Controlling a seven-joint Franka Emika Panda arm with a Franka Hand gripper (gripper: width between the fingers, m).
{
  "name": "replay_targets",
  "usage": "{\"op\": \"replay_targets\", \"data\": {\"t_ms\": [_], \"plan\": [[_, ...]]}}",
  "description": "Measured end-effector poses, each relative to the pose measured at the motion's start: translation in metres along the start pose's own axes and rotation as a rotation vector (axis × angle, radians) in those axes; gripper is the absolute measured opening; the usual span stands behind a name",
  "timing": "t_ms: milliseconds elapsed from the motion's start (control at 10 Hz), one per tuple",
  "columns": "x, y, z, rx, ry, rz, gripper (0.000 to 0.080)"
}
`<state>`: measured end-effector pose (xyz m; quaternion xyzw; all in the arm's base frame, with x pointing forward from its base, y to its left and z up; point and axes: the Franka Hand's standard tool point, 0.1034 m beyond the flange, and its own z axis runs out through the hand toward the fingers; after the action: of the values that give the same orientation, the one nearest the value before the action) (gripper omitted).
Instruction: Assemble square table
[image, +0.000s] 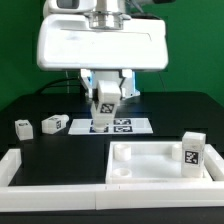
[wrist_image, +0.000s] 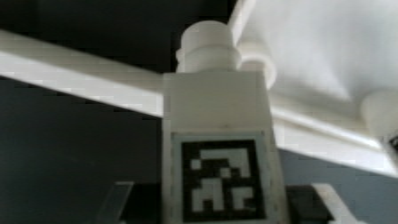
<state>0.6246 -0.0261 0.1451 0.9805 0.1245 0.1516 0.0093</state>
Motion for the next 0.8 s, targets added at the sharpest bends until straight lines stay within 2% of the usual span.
{"op": "replay_targets", "data": {"t_ms": [100, 200, 300, 500, 600, 700, 800], "plan": [[0.020, -0.006, -0.001, 0.028, -0.012, 0.079, 0.0289], [0.046, -0.011, -0.003, 0.026, 0.004, 0.107, 0.0289], [0.040, -0.007, 0.000, 0.014, 0.015, 0.071, 0.0289], [0.036, -0.006, 0.001, 0.011, 0.012, 0.078, 0.0289], [0.036, -0.001, 0.001, -0.011, 0.044, 0.070, 0.0289], [0.006, 0.011, -0.001, -0.028, 0.067, 0.040, 0.0289], [-0.017, 0.023, -0.006, -0.077, 0.118, 0.028, 0.0289]]}}
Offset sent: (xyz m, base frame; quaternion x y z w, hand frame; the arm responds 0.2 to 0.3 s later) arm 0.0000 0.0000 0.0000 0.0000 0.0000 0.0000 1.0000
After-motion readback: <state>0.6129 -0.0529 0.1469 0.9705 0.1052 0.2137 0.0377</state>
